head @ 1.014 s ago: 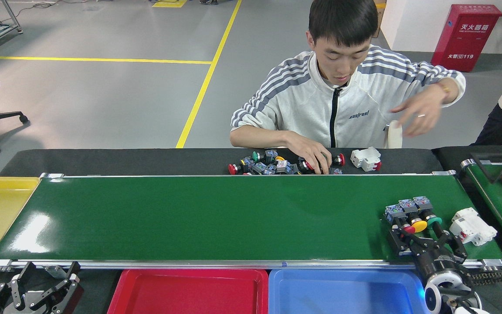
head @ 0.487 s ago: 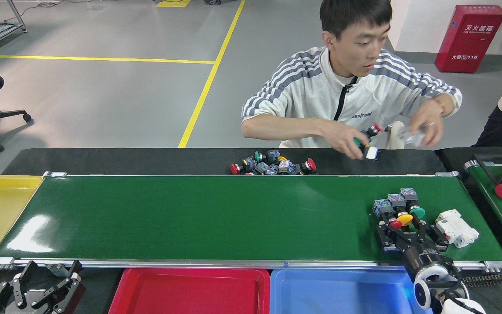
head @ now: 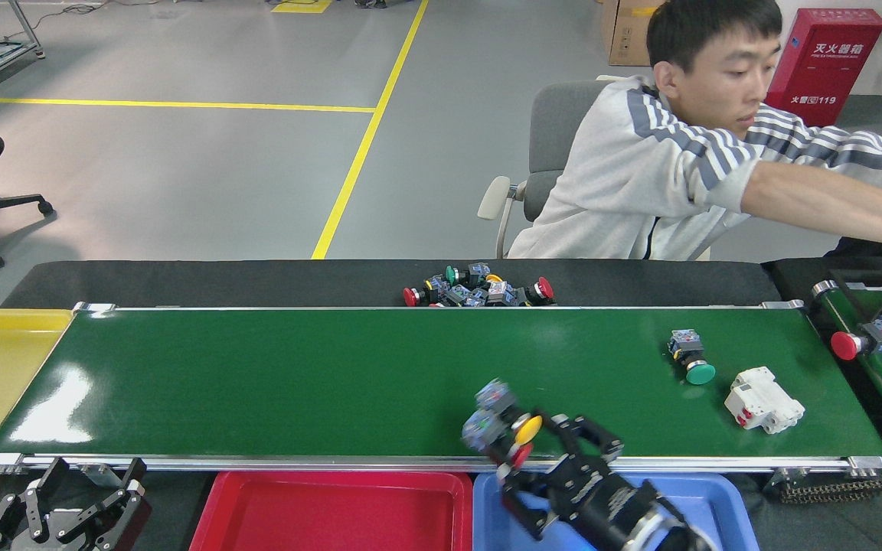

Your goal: Pick switch part from conveyor to tray

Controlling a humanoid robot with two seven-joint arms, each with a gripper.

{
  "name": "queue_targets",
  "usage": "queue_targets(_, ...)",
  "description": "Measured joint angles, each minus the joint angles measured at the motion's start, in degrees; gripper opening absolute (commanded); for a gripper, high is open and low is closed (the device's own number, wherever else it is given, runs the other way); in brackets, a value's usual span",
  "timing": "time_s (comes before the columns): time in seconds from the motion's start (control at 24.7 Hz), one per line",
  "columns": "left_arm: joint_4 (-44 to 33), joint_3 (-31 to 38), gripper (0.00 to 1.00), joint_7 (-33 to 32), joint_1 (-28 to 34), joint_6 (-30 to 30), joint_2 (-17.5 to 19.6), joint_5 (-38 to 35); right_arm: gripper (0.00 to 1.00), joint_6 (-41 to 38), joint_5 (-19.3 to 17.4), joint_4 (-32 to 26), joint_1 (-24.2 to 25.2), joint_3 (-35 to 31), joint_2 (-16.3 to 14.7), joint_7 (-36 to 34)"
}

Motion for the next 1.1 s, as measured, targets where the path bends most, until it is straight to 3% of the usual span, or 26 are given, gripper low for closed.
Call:
queue_targets(0.08,0.1,0.0,1.0,0.0,-0.1,0.0,0.0,0.0,0.03,-0.4,2.6,0.4,0.0,4.5,1.6,-0.4)
queue_targets(0.12,0.1,0.0,1.0,0.0,-0.3,0.0,0.0,0.0,0.13,-0.4,3.9,1.1,0.0,6.3,2.3,-0.8)
queue_targets(0.16,0.2,0.0,1.0,0.0,-0.3,0.0,0.0,0.0,0.5,-0.5,4.8,2.0,0.0,7.5,3.1,-1.5)
queue_targets(0.2,0.2,0.0,1.0,0.0,-0.3,0.0,0.0,0.0,0.97,-0.5,5.6,3.0,0.0,8.2,3.8,-1.7)
queue_targets(0.37,0.1,0.1,1.0,0.0,-0.3,-0.3,0.0,0.0,1.0,-0.5,5.7,4.1,0.0,8.3,5.1,-2.7)
queue_targets(0.57,-0.1,1.3,1.0,0.0,0.0,-1.6,0.0,0.0,1.0,-0.7,2.6,3.5,0.2,6.3,5.1,-3.0)
queue_targets(0.69,-0.4,2.1,1.0,0.0,0.5,-1.8,0.0,0.0,0.97,2.2,2.0,-0.4,3.4,-3.6,5.3,-3.1)
queue_targets(0.81,-0.6,2.7,1.0,0.0,0.8,-1.8,0.0,0.0,0.97,10.1,2.0,-5.4,12.2,-15.9,5.9,-5.1)
queue_targets(0.97,-1.0,2.8,1.0,0.0,1.6,-1.9,0.0,0.0,0.98,22.8,1.9,-6.5,20.4,-23.2,7.3,-14.4)
queue_targets(1.1,-1.1,2.8,1.0,-0.1,1.7,-1.9,0.0,0.0,0.98,29.3,1.7,-6.5,21.6,-27.0,7.4,-18.0)
